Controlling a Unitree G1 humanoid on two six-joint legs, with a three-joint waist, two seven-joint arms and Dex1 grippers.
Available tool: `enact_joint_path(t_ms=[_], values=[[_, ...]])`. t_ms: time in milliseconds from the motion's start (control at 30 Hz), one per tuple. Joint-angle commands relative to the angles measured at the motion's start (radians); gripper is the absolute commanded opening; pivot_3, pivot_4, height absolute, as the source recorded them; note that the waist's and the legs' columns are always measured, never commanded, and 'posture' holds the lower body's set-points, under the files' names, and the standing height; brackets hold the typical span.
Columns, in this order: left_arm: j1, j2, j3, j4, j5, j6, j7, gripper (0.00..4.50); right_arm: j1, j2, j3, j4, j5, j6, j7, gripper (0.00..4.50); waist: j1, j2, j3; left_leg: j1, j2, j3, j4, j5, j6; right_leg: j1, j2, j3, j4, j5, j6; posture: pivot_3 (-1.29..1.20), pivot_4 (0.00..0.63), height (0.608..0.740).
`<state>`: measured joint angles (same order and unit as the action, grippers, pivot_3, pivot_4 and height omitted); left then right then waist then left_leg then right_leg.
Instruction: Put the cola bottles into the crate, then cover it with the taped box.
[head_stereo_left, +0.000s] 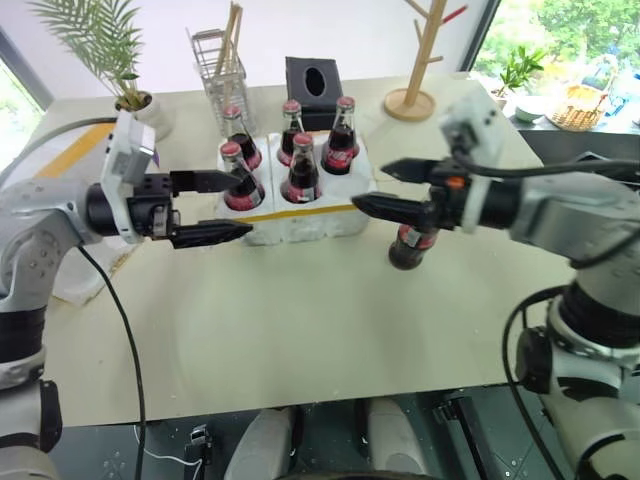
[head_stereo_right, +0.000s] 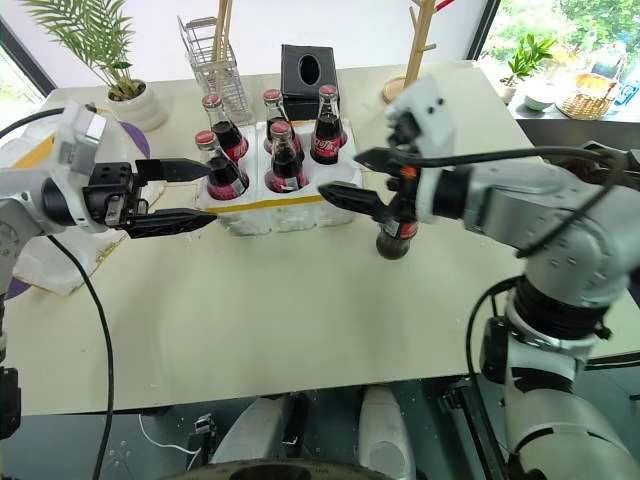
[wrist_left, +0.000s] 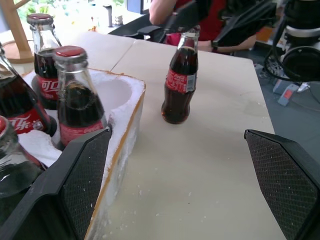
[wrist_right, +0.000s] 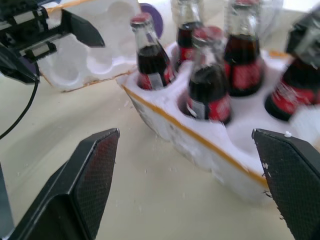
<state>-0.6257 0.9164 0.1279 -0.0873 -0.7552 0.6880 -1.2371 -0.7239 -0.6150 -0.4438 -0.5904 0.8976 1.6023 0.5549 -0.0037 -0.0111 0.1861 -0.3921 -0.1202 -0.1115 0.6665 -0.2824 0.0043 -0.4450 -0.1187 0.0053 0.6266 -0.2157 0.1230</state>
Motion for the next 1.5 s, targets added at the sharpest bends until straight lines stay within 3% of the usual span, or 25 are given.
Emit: enact_joint_path(t_ms=[33, 133, 333, 533, 733, 1000, 1500], values=[[-0.043, -0.004, -0.013, 0.034, 0.028, -0.032, -0.033, 4.5, 0.097, -0.091, -0.138, -0.07, 0.207, 0.012, -0.005, 4.35, -0.003, 0.0, 0.0, 0.001, 0.0, 0.001, 0.0, -0.001, 0.001, 0.001, 0.0, 0.0, -0.001, 0.0, 0.0, 0.0, 0.15, 0.74], [-0.075, -0.017, -0.033, 0.069, 0.051, -0.048, -0.058, 4.5, 0.215, -0.165, -0.209, -0.113, 0.345, 0.012, -0.007, 4.35, -0.006, 0.0, 0.0, 0.001, 0.0, 0.001, 0.0, -0.003, 0.005, 0.002, 0.0, 0.0, -0.002, 0.0, 0.0, 0.0, 0.15, 0.74], [-0.122, -0.043, -0.05, 0.113, 0.077, -0.067, -0.084, 4.5, 0.283, -0.143, -0.195, -0.096, 0.468, -0.122, -0.148, 4.35, -0.011, 0.0, 0.0, 0.002, 0.003, 0.003, 0.0, -0.003, 0.005, 0.002, 0.0, 0.0, -0.002, 0.0, 0.001, 0.0, 0.15, 0.74], [-0.111, -0.044, -0.041, 0.1, 0.083, -0.064, -0.101, 4.5, 0.385, -0.205, -0.132, -0.066, 0.345, -0.212, -0.216, 4.35, -0.001, -0.001, 0.0, 0.002, 0.003, 0.003, 0.001, -0.003, 0.004, 0.002, 0.001, 0.0, -0.002, 0.0, 0.001, 0.0, 0.15, 0.74], [-0.074, -0.035, -0.028, 0.057, 0.075, -0.052, -0.107, 4.5, 0.572, -0.245, -0.062, -0.079, 0.136, -0.394, -0.171, 4.35, 0.009, -0.001, 0.0, 0.001, 0.003, 0.004, 0.001, -0.002, 0.004, 0.002, 0.001, 0.0, -0.003, 0.0, 0.001, 0.0, 0.15, 0.74], [-0.088, -0.031, -0.03, 0.038, 0.068, -0.028, -0.107, 4.5, 0.606, -0.117, 0.041, 0.0, -0.061, -0.639, -0.196, 4.35, 0.011, -0.001, 0.0, 0.003, 0.003, 0.003, 0.001, -0.002, 0.004, 0.002, 0.001, 0.0, -0.002, 0.0, 0.001, 0.0, 0.15, 0.74], [-0.151, -0.065, -0.066, 0.057, 0.082, -0.016, -0.115, 4.5, 0.52, 0.06, 0.23, 0.158, -0.212, -0.84, -0.168, 4.35, 0.011, -0.001, 0.0, 0.003, 0.003, 0.003, 0.001, 0.001, -0.001, 0.002, 0.002, 0.0, -0.001, 0.0, 0.001, 0.0, 0.15, 0.74]])
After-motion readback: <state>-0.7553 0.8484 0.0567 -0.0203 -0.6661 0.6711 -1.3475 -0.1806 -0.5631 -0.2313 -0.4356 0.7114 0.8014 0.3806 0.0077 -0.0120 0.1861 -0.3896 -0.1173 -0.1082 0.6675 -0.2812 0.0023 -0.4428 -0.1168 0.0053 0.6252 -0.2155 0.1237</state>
